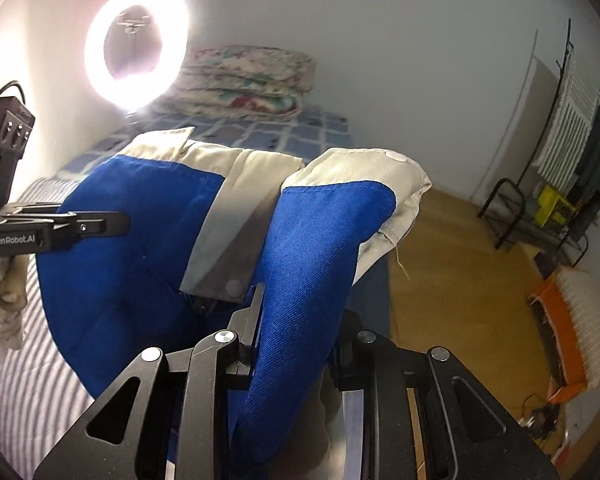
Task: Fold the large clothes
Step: 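Lift the folded jacket with both tools and set it down on the mattress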
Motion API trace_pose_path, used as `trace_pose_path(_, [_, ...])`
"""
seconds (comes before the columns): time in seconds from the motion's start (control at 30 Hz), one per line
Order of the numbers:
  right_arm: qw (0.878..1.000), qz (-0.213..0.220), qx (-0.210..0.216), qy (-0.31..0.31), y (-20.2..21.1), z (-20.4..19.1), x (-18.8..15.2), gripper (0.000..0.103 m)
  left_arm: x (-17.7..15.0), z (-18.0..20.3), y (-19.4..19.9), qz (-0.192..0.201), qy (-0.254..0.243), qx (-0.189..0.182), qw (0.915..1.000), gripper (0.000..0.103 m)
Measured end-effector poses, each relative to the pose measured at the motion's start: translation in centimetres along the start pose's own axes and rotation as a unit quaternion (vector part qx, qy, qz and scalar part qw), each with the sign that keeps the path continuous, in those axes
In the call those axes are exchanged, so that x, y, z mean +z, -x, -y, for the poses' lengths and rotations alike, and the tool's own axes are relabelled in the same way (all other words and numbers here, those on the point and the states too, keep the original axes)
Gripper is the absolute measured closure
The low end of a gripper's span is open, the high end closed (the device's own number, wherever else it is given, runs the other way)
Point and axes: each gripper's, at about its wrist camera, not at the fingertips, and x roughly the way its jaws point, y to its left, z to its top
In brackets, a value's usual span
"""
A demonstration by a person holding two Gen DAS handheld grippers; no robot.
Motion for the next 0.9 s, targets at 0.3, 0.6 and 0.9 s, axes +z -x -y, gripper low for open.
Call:
trace_pose_path(0.3, [0.999,0.005,-0.012,-0.031,-5.9,3.5,3.0,0.081,4.8,-1.3,-6.8,0.011,-0.016,0.013,0.9997,0.077])
trace_pose_path(0.6, [0.998,0.004,0.006,-0.069,-10.6,6.3,2.3,0.081,4.9,-6.7,-12.3,-0.012,0.017,0.033,0.9992,0.077])
trace_pose_path(0.9, [0.985,-0.08,-0.007,-0.155,-15.5,12.1,-0.7,0.058,2.5,-10.2,-14.0,-0.046,0.055,0.055,0.9959,0.055])
